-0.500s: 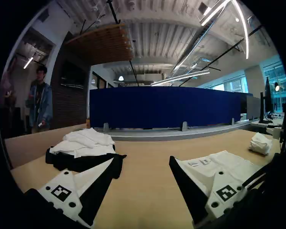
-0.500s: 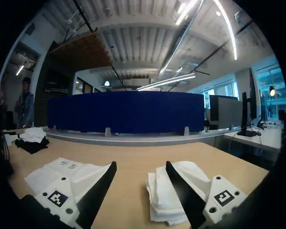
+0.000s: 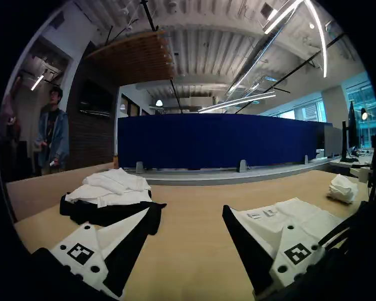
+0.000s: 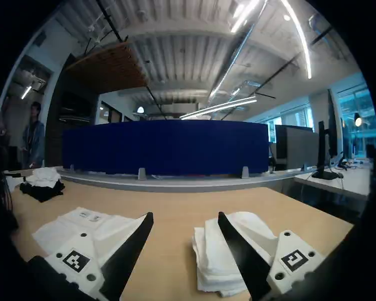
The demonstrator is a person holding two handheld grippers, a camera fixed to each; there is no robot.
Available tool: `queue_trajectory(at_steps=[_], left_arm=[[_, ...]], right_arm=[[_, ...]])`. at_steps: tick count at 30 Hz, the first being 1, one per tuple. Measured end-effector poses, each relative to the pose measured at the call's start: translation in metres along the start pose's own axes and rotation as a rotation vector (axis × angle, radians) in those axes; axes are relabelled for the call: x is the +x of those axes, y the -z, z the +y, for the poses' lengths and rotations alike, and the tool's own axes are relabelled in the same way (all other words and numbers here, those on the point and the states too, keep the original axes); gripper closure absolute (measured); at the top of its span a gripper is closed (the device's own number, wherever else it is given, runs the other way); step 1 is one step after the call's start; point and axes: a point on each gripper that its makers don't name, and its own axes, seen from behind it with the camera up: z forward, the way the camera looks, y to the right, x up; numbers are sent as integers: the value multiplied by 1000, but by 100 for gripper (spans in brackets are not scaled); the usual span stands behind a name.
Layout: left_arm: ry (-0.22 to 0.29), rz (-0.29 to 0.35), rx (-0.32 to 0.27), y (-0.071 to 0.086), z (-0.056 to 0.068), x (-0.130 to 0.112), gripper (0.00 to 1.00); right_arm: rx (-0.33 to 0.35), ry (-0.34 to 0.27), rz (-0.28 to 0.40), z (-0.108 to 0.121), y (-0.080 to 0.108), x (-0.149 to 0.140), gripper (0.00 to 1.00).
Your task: Fold towel
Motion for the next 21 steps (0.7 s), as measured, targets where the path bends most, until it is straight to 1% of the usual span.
queue_trajectory(at_steps=[21], left_arm=[[0,0,0,0,0,-1,1]], right_arm=[[0,0,0,0,2,-1,0]])
